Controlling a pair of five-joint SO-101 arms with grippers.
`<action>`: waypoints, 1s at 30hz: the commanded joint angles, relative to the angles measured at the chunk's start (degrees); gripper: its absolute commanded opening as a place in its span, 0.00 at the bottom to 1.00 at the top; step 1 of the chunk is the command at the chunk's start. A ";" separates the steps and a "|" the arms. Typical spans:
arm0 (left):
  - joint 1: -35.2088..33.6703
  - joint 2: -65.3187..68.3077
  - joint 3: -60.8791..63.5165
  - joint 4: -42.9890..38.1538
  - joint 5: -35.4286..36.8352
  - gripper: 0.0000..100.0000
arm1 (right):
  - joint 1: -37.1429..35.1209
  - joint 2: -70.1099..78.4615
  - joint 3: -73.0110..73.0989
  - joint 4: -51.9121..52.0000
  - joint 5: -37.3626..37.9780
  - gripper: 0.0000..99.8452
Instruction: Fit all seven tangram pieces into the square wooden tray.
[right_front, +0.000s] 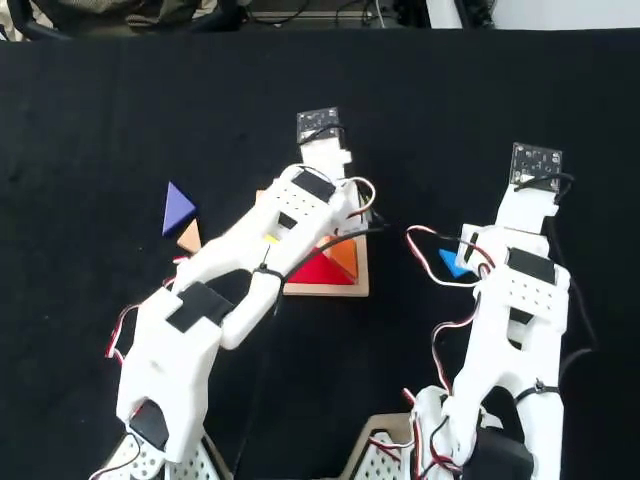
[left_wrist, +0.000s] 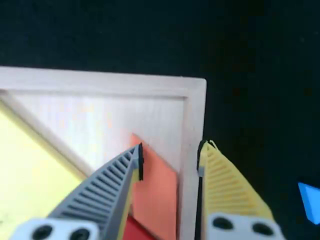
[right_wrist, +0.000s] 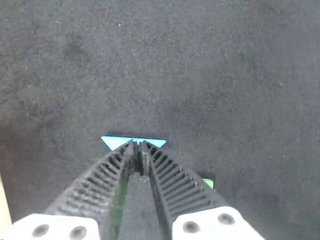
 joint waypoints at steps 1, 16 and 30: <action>-0.22 -0.26 0.13 -0.97 -0.70 0.20 | -1.41 -1.80 -2.33 -0.97 -0.09 0.01; 3.65 -0.53 -0.31 3.96 -0.62 0.20 | -1.41 -1.80 -2.42 -0.97 -0.09 0.01; 4.18 -4.40 -0.57 9.76 -0.35 0.20 | -1.41 -1.80 -2.51 -0.97 -0.09 0.01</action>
